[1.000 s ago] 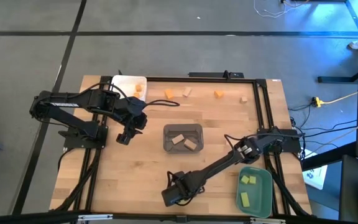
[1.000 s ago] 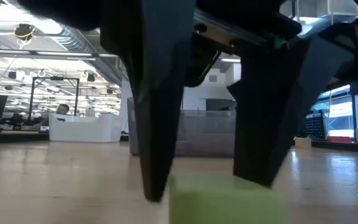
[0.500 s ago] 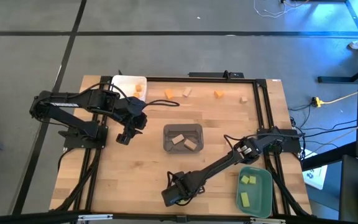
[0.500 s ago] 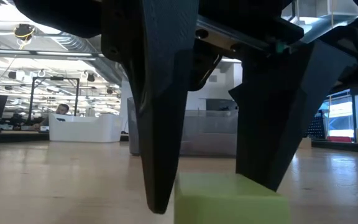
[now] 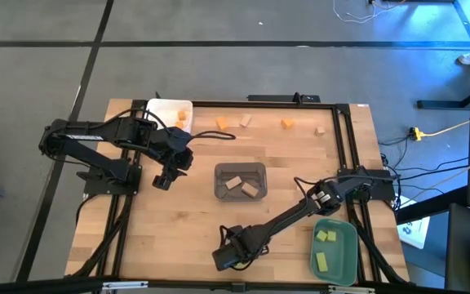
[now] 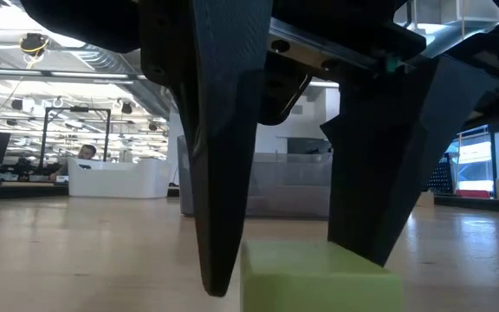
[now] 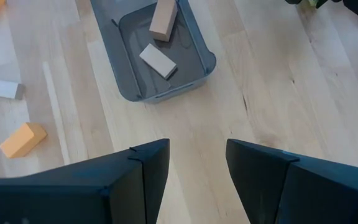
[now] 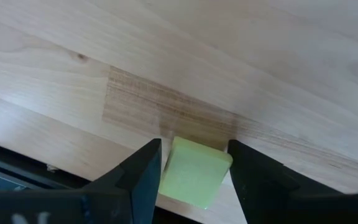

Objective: Sort & place blocks by color
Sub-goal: Put the light green block into the green bin

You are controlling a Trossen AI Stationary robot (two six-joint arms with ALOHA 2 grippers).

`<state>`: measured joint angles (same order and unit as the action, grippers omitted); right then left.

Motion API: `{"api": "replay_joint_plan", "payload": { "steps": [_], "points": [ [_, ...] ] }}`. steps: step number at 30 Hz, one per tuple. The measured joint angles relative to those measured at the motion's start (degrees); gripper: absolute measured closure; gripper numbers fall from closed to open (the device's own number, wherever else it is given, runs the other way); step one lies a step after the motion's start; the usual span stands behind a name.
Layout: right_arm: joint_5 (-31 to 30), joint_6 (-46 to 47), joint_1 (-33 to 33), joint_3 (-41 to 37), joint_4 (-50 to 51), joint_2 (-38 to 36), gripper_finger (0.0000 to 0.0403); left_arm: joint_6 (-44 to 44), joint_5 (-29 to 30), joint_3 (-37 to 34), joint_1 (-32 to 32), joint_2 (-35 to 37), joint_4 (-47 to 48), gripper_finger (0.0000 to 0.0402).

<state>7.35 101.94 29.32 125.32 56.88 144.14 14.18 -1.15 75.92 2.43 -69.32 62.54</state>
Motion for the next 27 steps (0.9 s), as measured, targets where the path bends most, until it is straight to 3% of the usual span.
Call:
{"api": "replay_joint_plan", "payload": {
  "steps": [9, 14, 19, 22, 27],
  "points": [
    [-0.68, 8.91, 0.48, 0.00, -0.07, 0.04, 0.0217, 0.00, 0.00, 0.00, 0.00, 0.00, 0.00, 0.0250],
    [-0.25, 8.76, 0.63, 0.00, -0.19, 0.04, 0.0221, 0.02, 0.00, 0.00, 0.00, 0.00, 0.00, 0.0250],
    [0.70, 7.49, 0.92, 0.00, -0.36, 0.07, 0.0252, 1.31, -0.23, 0.00, -0.02, 0.00, -0.02, 0.0250],
    [0.68, 7.43, 1.01, 0.00, -0.78, 0.07, 0.0273, 1.48, -3.92, 0.00, -0.02, 0.00, -0.02, 0.0250],
    [0.38, 7.26, 1.04, 0.02, -0.91, 0.07, 0.0275, 3.77, -10.98, 0.00, -0.01, 0.00, -0.02, 0.0250]
  ]
}}
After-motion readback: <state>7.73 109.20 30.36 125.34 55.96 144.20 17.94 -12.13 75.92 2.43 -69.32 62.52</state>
